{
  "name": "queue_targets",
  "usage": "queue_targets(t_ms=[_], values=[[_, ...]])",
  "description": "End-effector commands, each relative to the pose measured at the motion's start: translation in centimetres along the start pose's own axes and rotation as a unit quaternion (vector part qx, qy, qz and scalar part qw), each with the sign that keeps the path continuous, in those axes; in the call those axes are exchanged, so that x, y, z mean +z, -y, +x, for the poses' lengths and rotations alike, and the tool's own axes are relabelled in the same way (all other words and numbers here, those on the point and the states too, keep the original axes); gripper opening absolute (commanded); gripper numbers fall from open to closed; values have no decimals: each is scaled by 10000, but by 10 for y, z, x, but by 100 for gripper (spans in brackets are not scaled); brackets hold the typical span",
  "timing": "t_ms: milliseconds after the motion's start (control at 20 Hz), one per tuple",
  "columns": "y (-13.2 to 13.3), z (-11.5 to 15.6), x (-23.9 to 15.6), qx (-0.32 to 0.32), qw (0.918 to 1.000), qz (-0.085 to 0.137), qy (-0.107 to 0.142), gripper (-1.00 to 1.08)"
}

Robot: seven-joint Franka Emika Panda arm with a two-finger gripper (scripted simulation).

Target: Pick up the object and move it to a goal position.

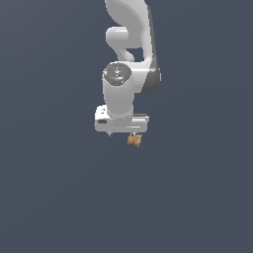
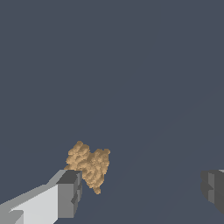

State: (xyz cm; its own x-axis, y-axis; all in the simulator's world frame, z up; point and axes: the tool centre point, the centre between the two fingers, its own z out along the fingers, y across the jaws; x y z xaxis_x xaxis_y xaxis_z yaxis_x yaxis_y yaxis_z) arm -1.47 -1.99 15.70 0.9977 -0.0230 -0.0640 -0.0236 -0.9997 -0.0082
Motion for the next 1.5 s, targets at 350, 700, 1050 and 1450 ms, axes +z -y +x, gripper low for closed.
queue_targets(t_ms=[350, 700, 1050, 1450], values=[[5, 4, -1, -156, 9998, 51, -62, 100], [6, 4, -1, -166, 9998, 58, -75, 100], [14, -1, 9, 46, 9999, 45, -105, 100], [34, -17, 34, 578, 9982, 20, -181, 100]])
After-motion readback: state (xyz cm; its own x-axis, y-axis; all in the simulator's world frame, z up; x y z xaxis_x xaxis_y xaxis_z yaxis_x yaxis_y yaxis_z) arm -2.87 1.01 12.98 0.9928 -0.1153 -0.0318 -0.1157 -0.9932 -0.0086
